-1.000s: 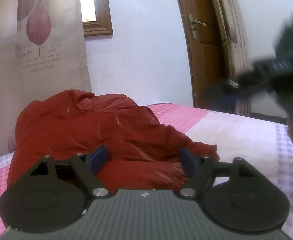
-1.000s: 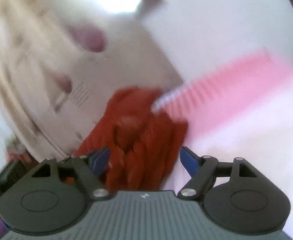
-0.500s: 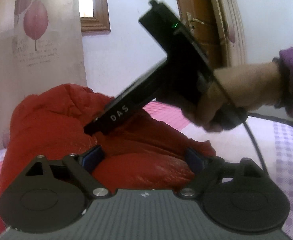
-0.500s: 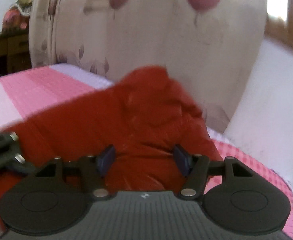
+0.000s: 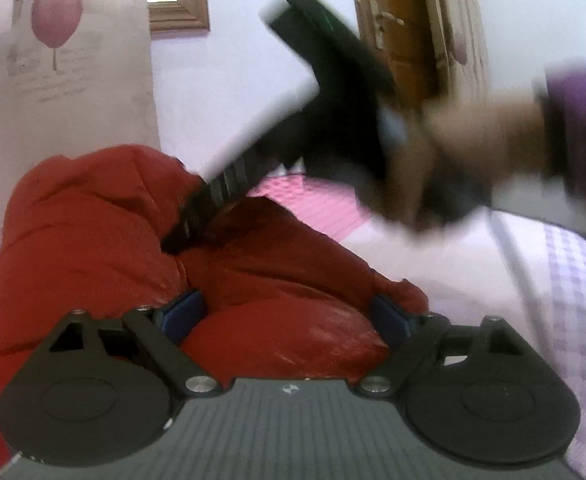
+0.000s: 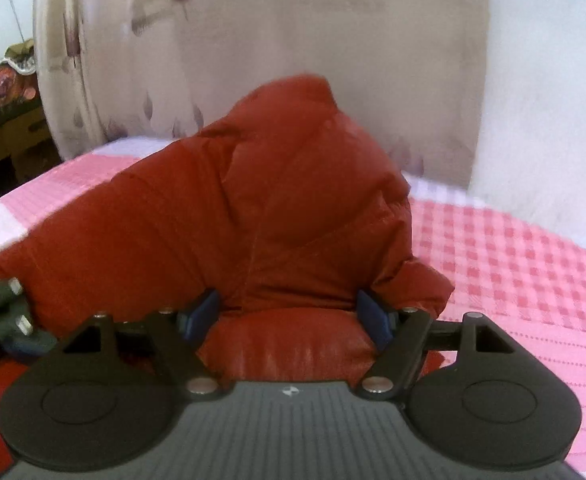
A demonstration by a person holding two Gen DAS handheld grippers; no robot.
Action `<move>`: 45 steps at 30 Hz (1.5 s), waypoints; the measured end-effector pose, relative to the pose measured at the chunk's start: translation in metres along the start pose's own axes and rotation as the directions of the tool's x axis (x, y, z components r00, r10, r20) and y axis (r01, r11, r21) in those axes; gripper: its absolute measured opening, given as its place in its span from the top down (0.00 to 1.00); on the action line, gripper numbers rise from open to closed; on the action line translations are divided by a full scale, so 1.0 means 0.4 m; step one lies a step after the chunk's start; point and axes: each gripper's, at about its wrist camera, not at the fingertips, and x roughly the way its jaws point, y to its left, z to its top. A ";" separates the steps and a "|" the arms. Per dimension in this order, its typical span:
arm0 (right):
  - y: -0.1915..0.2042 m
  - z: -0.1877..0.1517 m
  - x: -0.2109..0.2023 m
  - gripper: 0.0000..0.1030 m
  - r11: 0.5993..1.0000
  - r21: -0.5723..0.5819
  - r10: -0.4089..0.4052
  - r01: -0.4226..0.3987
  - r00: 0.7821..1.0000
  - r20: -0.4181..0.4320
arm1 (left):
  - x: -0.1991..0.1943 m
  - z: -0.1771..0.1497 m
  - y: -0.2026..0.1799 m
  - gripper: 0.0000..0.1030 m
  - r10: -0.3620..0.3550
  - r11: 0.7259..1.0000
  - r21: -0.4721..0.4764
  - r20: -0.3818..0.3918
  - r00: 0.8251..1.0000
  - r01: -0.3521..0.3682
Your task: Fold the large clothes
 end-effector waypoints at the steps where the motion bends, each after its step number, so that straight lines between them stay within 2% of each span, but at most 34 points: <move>1: 0.007 0.035 -0.018 0.26 1.000 -0.027 0.006 -0.006 1.000 -0.018 | 0.002 0.001 -0.001 0.12 0.000 1.000 0.003 -0.001 1.000 0.000; 4: 0.052 0.140 -0.113 0.26 0.988 -0.156 0.015 -0.003 0.997 0.078 | 0.003 -0.003 0.005 0.10 -0.004 1.000 -0.006 0.009 1.000 0.004; 7: 0.099 0.230 -0.107 0.27 0.973 -0.229 0.032 -0.005 0.993 0.113 | 0.003 -0.005 0.003 0.10 -0.001 1.000 -0.002 0.013 1.000 0.001; 10: 0.123 0.265 0.005 0.29 0.957 -0.291 -0.007 0.014 1.000 0.022 | -0.001 -0.013 -0.001 0.10 0.001 1.000 -0.003 0.019 1.000 -0.001; 11: 0.121 0.264 0.051 0.35 0.953 -0.301 -0.025 0.014 0.999 -0.031 | -0.002 -0.016 -0.004 0.10 0.001 1.000 -0.003 0.021 1.000 -0.001; 13: 0.106 0.246 0.128 0.36 0.958 -0.287 -0.037 -0.001 0.991 -0.127 | -0.003 -0.018 -0.003 0.09 0.001 1.000 -0.007 0.028 1.000 0.000; 17: 0.059 0.214 0.204 0.33 0.982 -0.181 0.007 -0.049 0.974 -0.226 | -0.008 -0.025 0.010 0.10 -0.014 0.999 -0.033 0.045 0.999 0.016; 23: 0.017 0.174 0.237 0.16 0.996 -0.069 0.040 -0.058 0.970 -0.240 | -0.006 -0.028 0.013 0.09 -0.015 0.999 -0.038 0.047 0.999 0.017; 26: 0.009 0.167 0.206 0.14 0.999 -0.022 0.028 -0.033 0.979 -0.201 | -0.003 -0.030 0.005 0.08 -0.014 1.000 -0.017 0.028 1.000 0.014; 28: 0.014 0.171 0.142 0.13 1.000 -0.011 0.008 -0.010 0.992 -0.122 | -0.003 -0.029 -0.003 0.07 -0.008 1.000 -0.001 0.027 1.000 0.008; 31: 0.023 0.143 -0.037 0.11 0.999 0.033 0.029 -0.032 0.997 0.066 | -0.004 -0.027 0.001 0.05 -0.010 1.000 -0.007 0.041 0.999 0.011; 34: 0.046 0.074 -0.184 0.10 0.999 0.040 -0.009 0.003 0.990 0.141 | -0.012 -0.021 -0.004 0.05 -0.007 1.000 0.002 0.052 0.999 0.007; 37: 0.090 -0.015 -0.236 0.12 0.997 -0.009 -0.079 0.080 0.992 0.100 | -0.041 -0.017 -0.014 0.05 0.002 1.000 0.000 0.057 0.998 -0.002; 38: 0.103 -0.045 -0.238 0.24 0.994 -0.032 -0.104 0.107 0.992 0.068 | -0.056 -0.015 -0.013 0.05 0.006 1.000 -0.006 0.060 0.998 -0.006; 39: 0.115 -0.079 -0.227 0.44 0.989 -0.051 -0.138 0.140 0.990 0.035 | -0.077 -0.021 -0.017 0.05 0.011 1.000 -0.014 0.065 0.998 -0.010; 42: 0.119 -0.154 -0.207 0.45 0.986 -0.010 -0.164 0.164 0.986 0.011 | -0.135 -0.021 -0.012 0.04 0.035 0.999 -0.030 0.084 0.996 -0.032; 44: 0.120 -0.181 -0.183 0.43 0.985 0.013 -0.169 0.169 0.985 0.024 | -0.168 -0.019 0.002 0.03 0.055 0.997 -0.054 0.080 0.995 -0.051; 45: 0.108 -0.192 -0.167 0.40 0.986 0.065 -0.159 0.156 0.987 0.032 | -0.181 -0.018 0.010 0.02 0.070 0.996 -0.066 0.078 0.994 -0.065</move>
